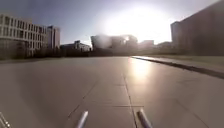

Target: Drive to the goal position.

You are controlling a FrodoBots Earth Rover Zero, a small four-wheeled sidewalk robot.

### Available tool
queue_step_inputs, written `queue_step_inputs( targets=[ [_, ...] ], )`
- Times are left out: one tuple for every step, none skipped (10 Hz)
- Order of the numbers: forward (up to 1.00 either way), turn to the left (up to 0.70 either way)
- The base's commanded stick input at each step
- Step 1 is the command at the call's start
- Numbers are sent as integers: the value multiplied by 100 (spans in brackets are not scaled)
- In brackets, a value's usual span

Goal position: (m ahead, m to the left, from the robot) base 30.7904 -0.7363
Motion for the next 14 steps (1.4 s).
queue_step_inputs(
  targets=[
    [100,0],
    [100,0],
    [100,0],
    [100,0],
    [100,0],
    [100,0],
    [100,0],
    [100,0],
    [100,0],
    [100,0],
    [100,0],
    [100,0],
    [100,0],
    [100,0]
  ],
)
